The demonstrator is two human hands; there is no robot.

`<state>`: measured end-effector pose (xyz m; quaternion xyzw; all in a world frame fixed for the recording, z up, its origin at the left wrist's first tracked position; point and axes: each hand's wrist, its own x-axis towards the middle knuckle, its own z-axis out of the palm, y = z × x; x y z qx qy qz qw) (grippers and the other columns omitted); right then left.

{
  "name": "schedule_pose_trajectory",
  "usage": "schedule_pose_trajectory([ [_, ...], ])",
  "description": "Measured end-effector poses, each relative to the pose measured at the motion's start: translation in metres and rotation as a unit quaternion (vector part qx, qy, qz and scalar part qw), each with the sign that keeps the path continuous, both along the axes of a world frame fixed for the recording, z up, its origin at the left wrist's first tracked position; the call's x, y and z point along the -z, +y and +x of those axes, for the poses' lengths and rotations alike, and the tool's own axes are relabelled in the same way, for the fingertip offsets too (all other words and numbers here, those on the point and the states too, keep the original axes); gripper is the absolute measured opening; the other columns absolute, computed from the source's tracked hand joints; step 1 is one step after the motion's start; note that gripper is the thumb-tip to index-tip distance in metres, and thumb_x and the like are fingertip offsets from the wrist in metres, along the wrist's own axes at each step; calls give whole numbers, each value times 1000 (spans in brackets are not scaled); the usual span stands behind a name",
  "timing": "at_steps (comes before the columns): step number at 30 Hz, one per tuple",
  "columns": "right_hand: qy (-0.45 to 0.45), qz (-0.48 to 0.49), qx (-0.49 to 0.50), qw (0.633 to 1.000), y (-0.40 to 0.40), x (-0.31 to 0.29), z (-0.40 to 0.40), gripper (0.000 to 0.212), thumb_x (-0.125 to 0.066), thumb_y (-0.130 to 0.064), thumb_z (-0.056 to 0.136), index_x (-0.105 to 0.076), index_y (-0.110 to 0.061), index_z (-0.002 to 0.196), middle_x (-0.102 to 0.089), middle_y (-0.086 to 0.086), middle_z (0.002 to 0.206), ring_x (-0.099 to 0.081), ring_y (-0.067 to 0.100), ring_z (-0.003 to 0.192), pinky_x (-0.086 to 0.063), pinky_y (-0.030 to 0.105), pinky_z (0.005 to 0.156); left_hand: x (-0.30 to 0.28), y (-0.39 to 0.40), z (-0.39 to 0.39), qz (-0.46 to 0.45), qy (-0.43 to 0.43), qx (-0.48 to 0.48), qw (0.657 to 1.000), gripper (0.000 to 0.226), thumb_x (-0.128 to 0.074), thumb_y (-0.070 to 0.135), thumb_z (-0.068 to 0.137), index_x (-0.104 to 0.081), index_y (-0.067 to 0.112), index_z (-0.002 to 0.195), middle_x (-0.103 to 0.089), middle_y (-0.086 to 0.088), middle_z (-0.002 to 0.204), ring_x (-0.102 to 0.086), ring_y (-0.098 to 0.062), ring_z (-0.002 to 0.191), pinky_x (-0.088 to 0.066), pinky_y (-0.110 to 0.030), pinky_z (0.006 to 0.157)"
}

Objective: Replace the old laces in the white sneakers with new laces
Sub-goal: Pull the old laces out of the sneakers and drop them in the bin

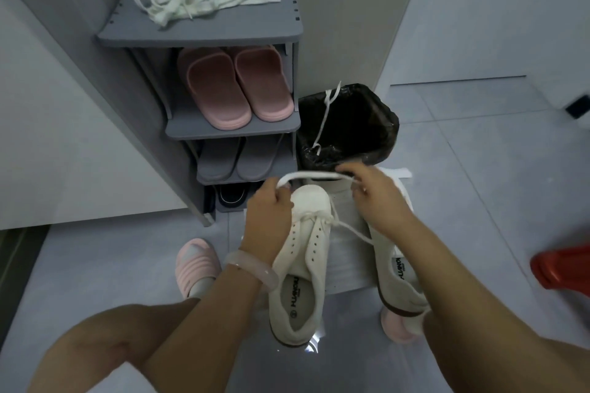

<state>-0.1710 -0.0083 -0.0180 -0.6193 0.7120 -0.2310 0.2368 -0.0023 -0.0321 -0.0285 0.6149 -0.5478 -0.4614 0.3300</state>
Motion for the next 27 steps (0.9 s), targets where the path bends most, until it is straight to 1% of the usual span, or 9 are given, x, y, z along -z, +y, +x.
schedule_pose_trajectory([
  [3, 74, 127, -26, 989, 8, 33, 8, 41, -45, -7, 90, -48, -18, 129, -57, 14, 118, -56, 28, 104, -39, 28, 80, 4, 7, 0, -16, -74, 83, 994, 52, -46, 3, 92, -30, 13, 140, -39, -8, 136, -48, -19, 112, -34, -14, 85],
  [5, 80, 205, 3, 976, 12, 43, 16, 32, -45, -16, 92, -48, -14, 124, -59, 13, 114, -57, 28, 100, -40, 29, 79, 3, 18, -1, -30, -173, 114, 978, 60, -47, 2, 90, -23, 15, 143, -18, -9, 148, -43, -21, 121, -27, -9, 80],
  [7, 71, 220, 16, 973, 14, 50, 21, 15, -44, -22, 92, -53, -11, 95, -61, 7, 91, -55, 24, 85, -38, 26, 69, 4, 28, -3, -74, -280, 150, 945, 40, -46, 9, 91, -38, 15, 130, -35, -7, 136, -48, -21, 114, -32, -17, 75],
  [9, 53, 208, 19, 977, 13, 52, 22, 25, -45, -23, 92, -49, -11, 70, -53, 3, 70, -51, 21, 74, -34, 25, 58, 6, 32, -5, -86, -344, 232, 906, 19, -42, 20, 94, -51, 12, 108, -53, -6, 115, -53, -22, 105, -38, -28, 76],
  [11, 24, 208, 23, 978, 10, 52, 22, 27, -48, -22, 90, -56, -6, 70, -58, 9, 71, -50, 20, 71, -34, 26, 57, 11, 33, -7, -69, -365, 288, 882, 22, -44, 26, 94, -54, 9, 104, -55, -7, 112, -52, -23, 105, -38, -29, 80],
  [17, -26, 217, 37, 975, 7, 53, 21, 33, -51, -28, 90, -59, 1, 78, -60, 16, 76, -51, 18, 68, -37, 26, 57, 21, 33, -5, -39, -345, 318, 882, 36, -53, 24, 90, -47, 9, 123, -41, -8, 129, -44, -23, 117, -36, -28, 93],
  [21, -78, 208, 72, 972, 8, 55, 22, 27, -48, -26, 88, -48, -10, 67, -48, 3, 66, -43, 15, 61, -33, 28, 57, 21, 33, -2, -22, -357, 320, 877, 41, -52, 30, 91, -47, 8, 126, -37, -8, 132, -45, -24, 116, -38, -32, 95],
  [25, -103, 213, 86, 968, 7, 55, 26, 40, -41, -40, 94, -45, -15, 64, -48, -1, 66, -47, 14, 63, -37, 28, 62, 22, 33, -1, -18, -356, 323, 877, 38, -52, 32, 91, -50, 9, 123, -35, -8, 132, -47, -24, 113, -42, -33, 95],
  [27, -78, 218, 72, 970, 6, 55, 26, 37, -43, -37, 94, -42, -17, 64, -47, -2, 66, -44, 12, 61, -34, 25, 57, 24, 33, 0, -14, -352, 322, 879, 38, -52, 31, 91, -50, 9, 122, -35, -9, 132, -47, -24, 112, -42, -34, 95],
])
